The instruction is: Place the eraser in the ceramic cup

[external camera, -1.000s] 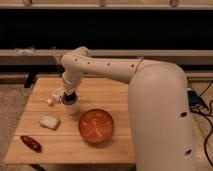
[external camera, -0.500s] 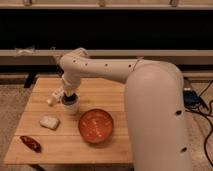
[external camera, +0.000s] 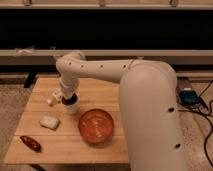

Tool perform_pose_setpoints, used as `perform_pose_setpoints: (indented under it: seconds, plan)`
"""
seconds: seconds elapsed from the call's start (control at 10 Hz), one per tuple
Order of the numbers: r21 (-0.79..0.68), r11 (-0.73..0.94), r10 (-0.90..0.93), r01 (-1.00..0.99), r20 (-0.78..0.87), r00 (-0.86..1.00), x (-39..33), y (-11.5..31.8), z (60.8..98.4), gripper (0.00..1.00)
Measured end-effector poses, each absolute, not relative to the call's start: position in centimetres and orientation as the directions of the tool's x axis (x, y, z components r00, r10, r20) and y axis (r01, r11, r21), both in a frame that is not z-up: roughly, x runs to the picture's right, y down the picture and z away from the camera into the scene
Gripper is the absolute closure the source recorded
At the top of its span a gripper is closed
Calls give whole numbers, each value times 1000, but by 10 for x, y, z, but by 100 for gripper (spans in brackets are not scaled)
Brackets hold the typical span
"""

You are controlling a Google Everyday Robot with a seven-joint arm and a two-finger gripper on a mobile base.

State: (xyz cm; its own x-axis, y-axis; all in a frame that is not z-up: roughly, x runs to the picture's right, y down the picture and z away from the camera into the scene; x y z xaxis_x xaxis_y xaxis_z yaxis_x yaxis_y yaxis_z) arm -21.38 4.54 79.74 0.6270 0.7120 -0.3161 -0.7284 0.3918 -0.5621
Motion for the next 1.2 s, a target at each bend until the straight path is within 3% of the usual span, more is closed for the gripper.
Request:
perform_pose_setpoints:
  seconds: [0.6, 1.2]
  plan:
    - [-560, 405, 698, -722, -321, 640, -217, 53, 799, 100]
    - [-560, 403, 759, -724, -237, 606, -197, 26, 765, 97]
